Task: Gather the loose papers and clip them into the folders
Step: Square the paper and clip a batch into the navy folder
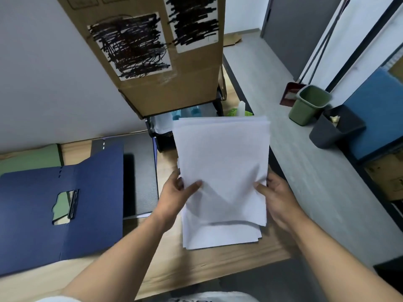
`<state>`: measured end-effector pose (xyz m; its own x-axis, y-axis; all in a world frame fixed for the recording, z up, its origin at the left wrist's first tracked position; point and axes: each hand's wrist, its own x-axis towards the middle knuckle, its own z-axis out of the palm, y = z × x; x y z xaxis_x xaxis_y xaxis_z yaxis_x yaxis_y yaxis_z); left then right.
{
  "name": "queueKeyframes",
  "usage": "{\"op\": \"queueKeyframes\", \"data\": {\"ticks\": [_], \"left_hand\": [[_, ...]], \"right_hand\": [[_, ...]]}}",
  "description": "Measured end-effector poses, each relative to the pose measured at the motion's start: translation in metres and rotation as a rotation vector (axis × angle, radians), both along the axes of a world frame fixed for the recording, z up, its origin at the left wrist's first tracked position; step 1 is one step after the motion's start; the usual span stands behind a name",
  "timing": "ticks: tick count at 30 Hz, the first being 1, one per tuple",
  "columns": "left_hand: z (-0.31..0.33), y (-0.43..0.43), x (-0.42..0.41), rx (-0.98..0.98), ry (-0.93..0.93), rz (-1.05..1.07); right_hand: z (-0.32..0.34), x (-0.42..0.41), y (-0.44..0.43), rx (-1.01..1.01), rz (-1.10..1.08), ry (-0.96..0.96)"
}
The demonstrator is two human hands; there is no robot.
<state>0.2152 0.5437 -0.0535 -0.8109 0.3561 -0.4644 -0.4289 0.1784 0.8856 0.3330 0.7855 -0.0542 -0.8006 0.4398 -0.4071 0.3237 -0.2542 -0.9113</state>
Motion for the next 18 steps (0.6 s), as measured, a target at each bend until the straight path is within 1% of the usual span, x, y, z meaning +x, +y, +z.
{"op": "queueKeyframes", "data": {"ticks": [3,5,7,10,14,18], "left_hand": [[0.028,-0.001,-0.005,0.136,0.066,0.005],[0.033,-0.003,-0.004,0.166,0.110,0.017],[0.029,-0.006,-0.001,0.149,0.130,0.033],[0.015,-0.010,0.001,0.105,0.109,0.039],[0.003,-0.010,0.000,0.034,0.082,0.001],[0.013,-0.029,-0.009,-0.003,0.099,0.021]], "right_hand": [[0.015,-0.004,-0.009,0.020,-0.037,0.102],[0.016,-0.003,-0.018,0.103,-0.048,0.128],[0.014,-0.002,-0.029,0.158,-0.068,0.122],[0.008,-0.002,-0.040,0.191,-0.078,0.084],[-0.002,-0.002,-0.043,0.280,-0.026,-0.025],[0.016,-0.015,-0.055,0.319,0.023,-0.045]]}}
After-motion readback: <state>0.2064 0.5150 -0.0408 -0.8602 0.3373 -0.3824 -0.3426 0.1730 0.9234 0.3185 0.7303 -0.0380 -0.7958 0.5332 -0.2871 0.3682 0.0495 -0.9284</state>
